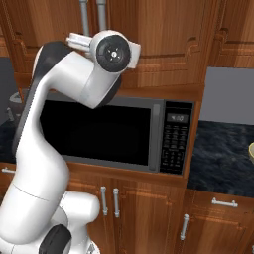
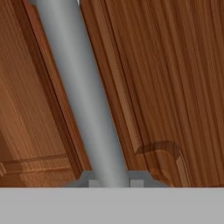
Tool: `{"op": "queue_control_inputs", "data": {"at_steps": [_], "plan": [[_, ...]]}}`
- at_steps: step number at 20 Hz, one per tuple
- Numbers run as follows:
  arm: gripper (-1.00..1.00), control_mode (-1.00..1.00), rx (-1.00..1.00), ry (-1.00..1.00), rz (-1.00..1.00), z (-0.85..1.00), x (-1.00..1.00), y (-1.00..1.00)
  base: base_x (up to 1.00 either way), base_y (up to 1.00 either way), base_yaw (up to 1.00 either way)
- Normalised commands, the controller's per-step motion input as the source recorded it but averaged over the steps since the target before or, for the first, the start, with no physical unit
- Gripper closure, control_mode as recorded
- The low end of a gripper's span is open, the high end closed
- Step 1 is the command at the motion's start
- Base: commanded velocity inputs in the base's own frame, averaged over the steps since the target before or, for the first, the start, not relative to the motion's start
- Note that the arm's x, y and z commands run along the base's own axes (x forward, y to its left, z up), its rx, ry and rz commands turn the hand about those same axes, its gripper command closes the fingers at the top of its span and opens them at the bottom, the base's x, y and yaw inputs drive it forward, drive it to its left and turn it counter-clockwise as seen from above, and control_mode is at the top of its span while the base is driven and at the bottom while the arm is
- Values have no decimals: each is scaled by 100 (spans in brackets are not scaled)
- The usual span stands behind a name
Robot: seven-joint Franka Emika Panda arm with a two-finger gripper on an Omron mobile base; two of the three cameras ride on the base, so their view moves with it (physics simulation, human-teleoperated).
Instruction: Open the cabinet. Pick the kiwi and apple from the cabinet and place them into the bowl. Then close the cabinet.
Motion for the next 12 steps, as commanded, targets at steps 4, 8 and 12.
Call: {"op": "queue_control_inputs", "data": {"at_steps": [4,8,12], "plan": [[100,-100,0,0,7,19,-52,-19,0,0,0],[100,-100,0,0,7,17,-56,-19,0,0,0],[100,-100,0,0,7,19,-58,-25,0,0,0]]}}
